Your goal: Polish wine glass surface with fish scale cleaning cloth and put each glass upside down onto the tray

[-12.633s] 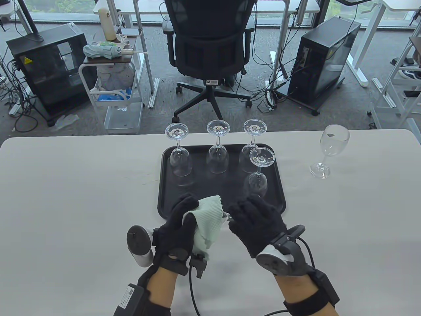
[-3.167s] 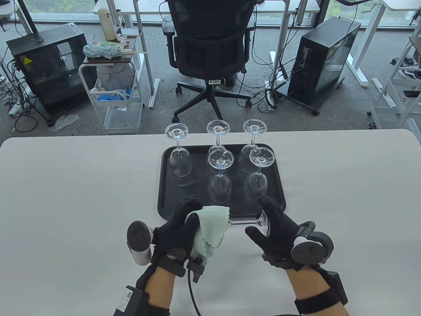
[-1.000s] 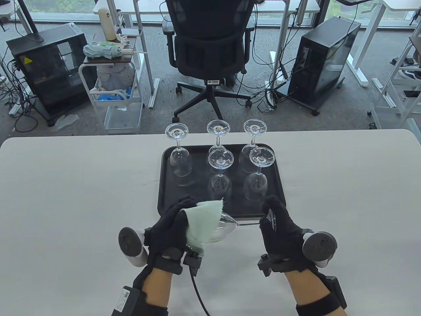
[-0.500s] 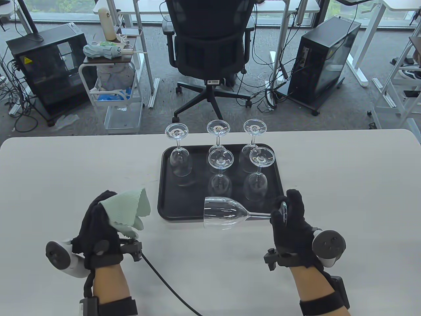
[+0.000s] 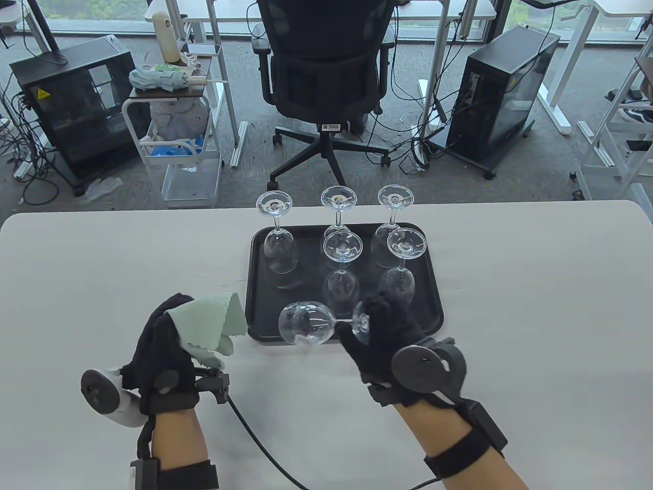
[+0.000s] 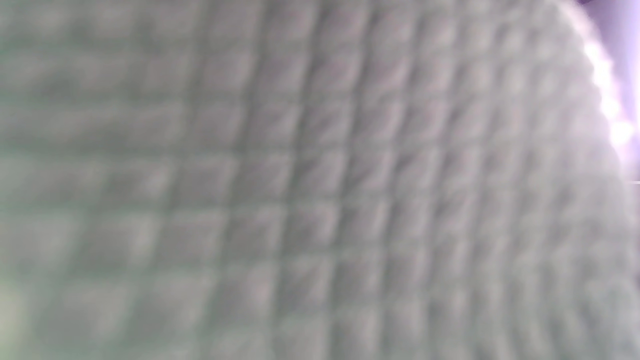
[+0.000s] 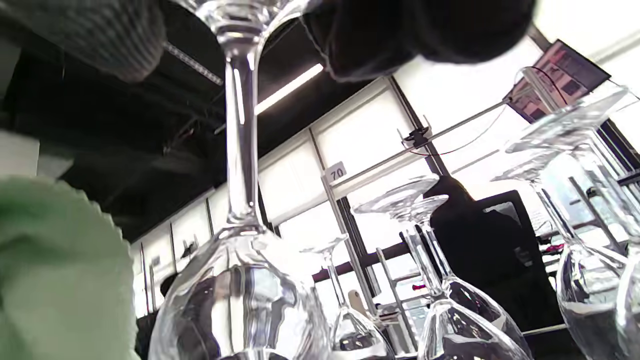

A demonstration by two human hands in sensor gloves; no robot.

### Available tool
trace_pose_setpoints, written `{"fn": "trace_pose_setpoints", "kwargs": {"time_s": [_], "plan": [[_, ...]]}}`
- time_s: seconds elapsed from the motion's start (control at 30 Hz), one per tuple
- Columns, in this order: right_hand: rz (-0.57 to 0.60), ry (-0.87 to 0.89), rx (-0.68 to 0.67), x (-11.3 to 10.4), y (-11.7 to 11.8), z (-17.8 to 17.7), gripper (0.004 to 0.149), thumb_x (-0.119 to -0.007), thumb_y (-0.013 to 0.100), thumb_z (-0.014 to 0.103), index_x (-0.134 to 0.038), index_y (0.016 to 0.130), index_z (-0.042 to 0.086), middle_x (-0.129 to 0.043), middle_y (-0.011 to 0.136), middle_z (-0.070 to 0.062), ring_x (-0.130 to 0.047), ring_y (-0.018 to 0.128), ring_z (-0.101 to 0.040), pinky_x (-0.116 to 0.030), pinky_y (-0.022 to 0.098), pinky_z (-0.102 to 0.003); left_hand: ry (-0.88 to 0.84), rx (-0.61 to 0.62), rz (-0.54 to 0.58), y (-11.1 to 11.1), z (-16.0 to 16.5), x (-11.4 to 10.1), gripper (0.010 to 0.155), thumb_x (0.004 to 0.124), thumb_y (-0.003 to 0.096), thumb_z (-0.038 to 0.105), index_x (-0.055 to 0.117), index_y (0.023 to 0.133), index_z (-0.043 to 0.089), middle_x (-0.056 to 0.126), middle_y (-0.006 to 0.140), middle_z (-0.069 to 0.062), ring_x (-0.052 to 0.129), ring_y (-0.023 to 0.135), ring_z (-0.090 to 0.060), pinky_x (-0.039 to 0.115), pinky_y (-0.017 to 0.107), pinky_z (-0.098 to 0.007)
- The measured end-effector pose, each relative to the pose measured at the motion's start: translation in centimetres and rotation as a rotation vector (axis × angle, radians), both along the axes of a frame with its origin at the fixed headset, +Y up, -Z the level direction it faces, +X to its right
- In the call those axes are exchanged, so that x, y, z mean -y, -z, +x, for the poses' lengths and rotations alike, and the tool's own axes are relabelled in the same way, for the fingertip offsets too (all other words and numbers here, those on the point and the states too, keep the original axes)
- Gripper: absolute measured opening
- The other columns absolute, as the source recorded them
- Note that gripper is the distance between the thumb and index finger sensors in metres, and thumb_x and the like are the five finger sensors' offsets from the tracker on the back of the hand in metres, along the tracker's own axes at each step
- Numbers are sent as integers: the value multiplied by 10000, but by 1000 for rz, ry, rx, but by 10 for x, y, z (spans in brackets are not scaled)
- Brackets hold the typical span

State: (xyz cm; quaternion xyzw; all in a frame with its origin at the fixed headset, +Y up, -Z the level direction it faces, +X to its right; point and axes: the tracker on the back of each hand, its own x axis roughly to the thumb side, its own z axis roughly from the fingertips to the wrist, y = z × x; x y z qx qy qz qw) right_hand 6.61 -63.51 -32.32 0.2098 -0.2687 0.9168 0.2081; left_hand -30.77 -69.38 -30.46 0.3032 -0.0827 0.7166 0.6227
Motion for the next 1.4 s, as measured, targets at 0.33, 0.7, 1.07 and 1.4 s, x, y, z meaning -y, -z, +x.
{"fn": "trace_pose_setpoints", "kwargs": {"time_s": [0.33, 0.7, 1.07, 1.4], "plan": [[-80, -380, 205, 2, 63, -116, 715, -761, 520, 700, -427, 978, 263, -549, 983, -209, -850, 572, -277, -835, 339, -366, -49, 22, -1, 1, -6, 4, 454, 691, 592, 486, 862, 863, 164, 829, 974, -71, 848, 868, -366, 779, 627, -609], [-268, -384, 284, 3, 100, -144, 708, -727, 517, 702, -500, 1051, 297, -428, 1133, -192, -806, 803, -435, -838, 456, -446, -103, 45, 8, 2, -11, 5, 455, 685, 597, 489, 854, 871, 168, 822, 980, -69, 839, 877, -363, 773, 633, -610], [-177, -195, 32, -45, 51, -101, 670, -690, 531, 660, -556, 1075, 293, -517, 1133, -165, -806, 834, -434, -832, 495, -476, -101, 41, -16, 4, -14, 8, 459, 680, 598, 491, 846, 881, 170, 809, 992, -66, 825, 891, -367, 762, 643, -613], [-207, -23, 118, 11, 15, 144, 615, -663, 561, 571, -560, 1100, 293, -338, 1193, -98, -252, 1079, -423, -372, 707, -699, -24, 6, -88, 13, -11, 17, 467, 667, 600, 499, 812, 920, 191, 764, 1039, -50, 765, 945, -369, 713, 679, -626]]}}
